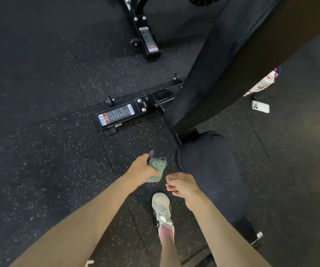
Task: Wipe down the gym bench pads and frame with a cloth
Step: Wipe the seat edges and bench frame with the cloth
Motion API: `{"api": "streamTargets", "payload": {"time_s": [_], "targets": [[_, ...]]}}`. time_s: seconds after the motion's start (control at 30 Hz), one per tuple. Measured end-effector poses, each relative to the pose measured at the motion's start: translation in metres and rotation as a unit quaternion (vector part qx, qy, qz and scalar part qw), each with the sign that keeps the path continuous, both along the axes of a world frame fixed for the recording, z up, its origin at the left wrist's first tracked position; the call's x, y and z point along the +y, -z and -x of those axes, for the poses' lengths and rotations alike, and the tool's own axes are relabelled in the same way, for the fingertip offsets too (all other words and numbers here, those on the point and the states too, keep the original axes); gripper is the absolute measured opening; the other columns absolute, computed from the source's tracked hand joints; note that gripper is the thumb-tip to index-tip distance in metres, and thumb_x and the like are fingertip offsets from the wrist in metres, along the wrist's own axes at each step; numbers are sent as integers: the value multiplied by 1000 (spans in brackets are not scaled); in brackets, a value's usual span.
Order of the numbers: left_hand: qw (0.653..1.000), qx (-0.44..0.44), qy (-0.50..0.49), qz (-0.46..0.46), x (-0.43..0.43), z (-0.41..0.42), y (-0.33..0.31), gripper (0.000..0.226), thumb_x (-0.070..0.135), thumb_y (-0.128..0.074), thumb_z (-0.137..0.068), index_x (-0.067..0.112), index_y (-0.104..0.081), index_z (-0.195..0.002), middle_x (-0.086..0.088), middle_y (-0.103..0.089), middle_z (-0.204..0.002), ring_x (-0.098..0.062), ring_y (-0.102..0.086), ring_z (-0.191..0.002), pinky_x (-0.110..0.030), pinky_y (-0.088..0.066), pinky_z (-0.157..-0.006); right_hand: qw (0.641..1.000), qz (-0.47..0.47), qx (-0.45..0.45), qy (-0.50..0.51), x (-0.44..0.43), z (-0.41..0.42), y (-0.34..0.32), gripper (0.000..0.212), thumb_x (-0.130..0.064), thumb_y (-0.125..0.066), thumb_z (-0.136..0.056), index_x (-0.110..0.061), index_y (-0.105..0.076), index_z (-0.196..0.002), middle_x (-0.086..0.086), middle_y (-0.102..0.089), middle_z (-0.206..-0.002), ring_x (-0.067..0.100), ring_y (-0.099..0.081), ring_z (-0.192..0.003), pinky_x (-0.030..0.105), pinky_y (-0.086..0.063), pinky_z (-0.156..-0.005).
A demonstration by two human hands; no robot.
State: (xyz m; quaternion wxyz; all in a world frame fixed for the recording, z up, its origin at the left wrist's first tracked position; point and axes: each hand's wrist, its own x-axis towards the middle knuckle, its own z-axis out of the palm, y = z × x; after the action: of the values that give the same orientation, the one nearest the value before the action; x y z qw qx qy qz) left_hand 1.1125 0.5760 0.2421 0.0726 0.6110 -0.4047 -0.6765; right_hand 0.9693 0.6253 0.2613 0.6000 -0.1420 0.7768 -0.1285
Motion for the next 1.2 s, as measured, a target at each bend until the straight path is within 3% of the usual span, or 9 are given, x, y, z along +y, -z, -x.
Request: {"api": "streamTargets", "payload": {"time_s": [0.17, 0.23, 0.37, 0.43, 0.57, 0.7, 0.87, 1.0, 1.2], "targets": [[998, -13, 42, 55, 2, -19, 1, 49, 1, -66, -84, 9, -44, -127, 5, -51, -123, -14, -49, -109, -23, -36, -90, 997, 28, 52, 46, 25, -23, 10, 15, -2, -52, -94, -12, -64, -95, 4, -59, -72, 12, -55, -62, 22, -40, -58], [997, -20, 41, 61, 10, -23, 10, 54, 1, -67, -82, 3, -43, -130, 1, -53, -126, -17, -50, -113, -28, -39, -97, 994, 59, 91, 32, 33, -29, 17, 17, -5, -51, -93, -14, -66, -98, 4, -63, -78, 14, -60, -66, 24, -43, -61], [995, -31, 28, 88, 38, -15, 20, 44, -2, -60, -87, 16, -43, -124, 2, -47, -119, -17, -46, -112, -26, -35, -90, 971, 104, 210, -53, 61, -18, 23, 22, -6, -50, -92, -14, -65, -106, 3, -66, -101, 20, -63, -93, 19, -40, -70], [993, -34, 38, 105, 57, -8, 26, 42, -3, -56, -88, 5, -45, -129, 2, -46, -115, -17, -45, -107, -25, -34, -85, 947, 131, 276, -97, 84, -4, 26, 25, -6, -48, -94, -13, -61, -115, 5, -60, -113, 21, -60, -104, 22, -42, -79], [987, -56, 68, 135, 95, 8, 49, 24, -3, -56, -83, 19, -55, -92, -1, -63, -105, -21, -59, -100, -29, -44, -83, 897, 154, 388, -149, 144, 26, 36, 35, -7, -46, -96, -13, -50, -131, 2, -44, -129, 21, -52, -112, 33, -48, -83], [979, -82, 78, 171, 117, 36, 66, 43, 1, -54, -85, 15, -54, -125, -3, -62, -117, -20, -59, -104, -34, -47, -93, 845, 170, 476, -175, 205, 53, 56, 48, -7, -52, -94, -10, -41, -141, 8, -39, -139, 24, -47, -121, 34, -48, -94], [934, -71, 112, 330, 141, 79, 83, 29, 7, -57, -91, 4, -51, -119, -7, -54, -113, -27, -52, -108, -38, -41, -90, 775, 193, 576, -173, 240, 83, 103, 75, -15, -73, -82, -8, -33, -145, 24, -32, -148, 38, -38, -132, 49, -39, -106], [886, -43, 143, 438, 163, 102, 129, 24, 7, -55, -91, 15, -49, -113, 4, -44, -111, -18, -49, -101, -33, -44, -76, 717, 229, 645, -133, 236, 85, 155, 91, -22, -79, -76, -6, -25, -147, 27, -28, -150, 41, -37, -133, 51, -36, -106], [836, 9, 11, 549, 173, 130, 186, 28, 1, -59, -85, 8, -50, -111, -1, -44, -109, -15, -47, -92, -23, -38, -67, 607, 322, 725, -35, 211, 90, 219, 88, -18, -76, -79, -5, -21, -147, 25, -27, -151, 33, -28, -137, 46, -25, -111]]}}
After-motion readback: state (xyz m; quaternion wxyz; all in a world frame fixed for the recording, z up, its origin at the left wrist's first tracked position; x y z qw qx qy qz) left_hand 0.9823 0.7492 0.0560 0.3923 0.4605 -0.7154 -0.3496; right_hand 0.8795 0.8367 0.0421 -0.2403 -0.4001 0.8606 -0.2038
